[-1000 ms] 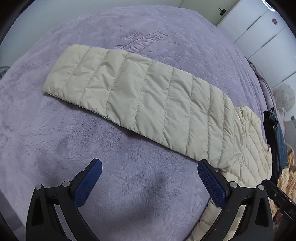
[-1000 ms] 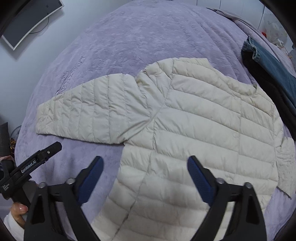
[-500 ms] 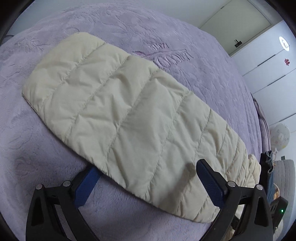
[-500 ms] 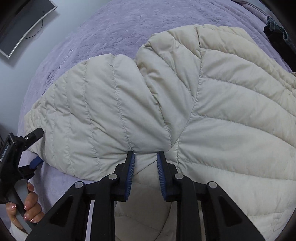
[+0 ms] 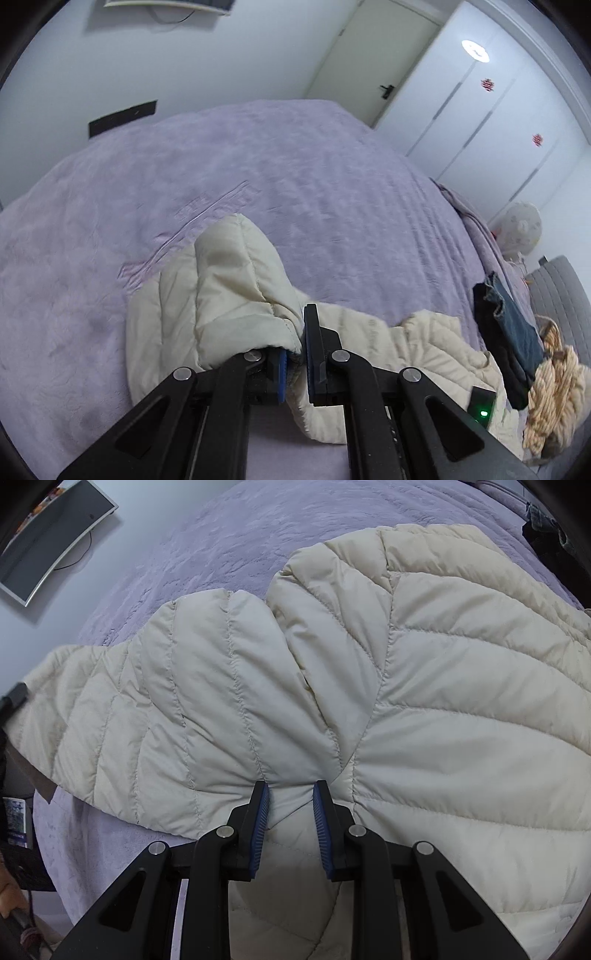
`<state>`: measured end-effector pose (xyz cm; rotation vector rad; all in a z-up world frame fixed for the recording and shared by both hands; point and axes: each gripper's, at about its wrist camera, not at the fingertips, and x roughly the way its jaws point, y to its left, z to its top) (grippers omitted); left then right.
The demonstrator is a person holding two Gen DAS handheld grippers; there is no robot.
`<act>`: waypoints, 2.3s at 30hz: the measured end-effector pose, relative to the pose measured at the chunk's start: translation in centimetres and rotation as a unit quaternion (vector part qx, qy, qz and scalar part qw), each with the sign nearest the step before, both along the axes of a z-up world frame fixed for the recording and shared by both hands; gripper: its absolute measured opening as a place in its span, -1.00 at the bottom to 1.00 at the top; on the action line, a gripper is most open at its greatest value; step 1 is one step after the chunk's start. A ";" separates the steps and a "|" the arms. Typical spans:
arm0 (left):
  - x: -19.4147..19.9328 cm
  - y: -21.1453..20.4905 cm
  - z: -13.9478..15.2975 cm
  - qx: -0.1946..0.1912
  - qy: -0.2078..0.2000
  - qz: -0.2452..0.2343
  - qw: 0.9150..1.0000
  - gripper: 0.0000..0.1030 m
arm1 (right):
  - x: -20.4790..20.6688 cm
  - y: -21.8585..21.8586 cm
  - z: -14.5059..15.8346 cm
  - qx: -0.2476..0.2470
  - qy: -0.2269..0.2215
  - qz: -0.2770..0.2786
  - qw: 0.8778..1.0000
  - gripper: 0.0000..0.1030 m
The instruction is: Fold large clothes
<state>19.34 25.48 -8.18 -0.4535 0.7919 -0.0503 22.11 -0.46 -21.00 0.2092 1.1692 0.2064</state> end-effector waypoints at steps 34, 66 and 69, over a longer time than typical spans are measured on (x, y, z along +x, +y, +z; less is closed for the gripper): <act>-5.6 -36.4 -6.6 0.266 0.075 -0.392 0.878 -0.81 | -18.1 -30.0 5.7 0.073 -0.016 -0.243 0.967 0.13; 4.1 -17.0 -8.1 0.253 0.124 -0.079 0.956 0.97 | -3.8 -9.5 8.1 -0.246 -0.122 0.011 0.962 0.50; 3.5 -17.7 -8.9 0.262 0.126 -0.085 0.953 0.97 | -4.0 -13.3 8.5 -0.184 -0.116 -0.062 0.974 -0.80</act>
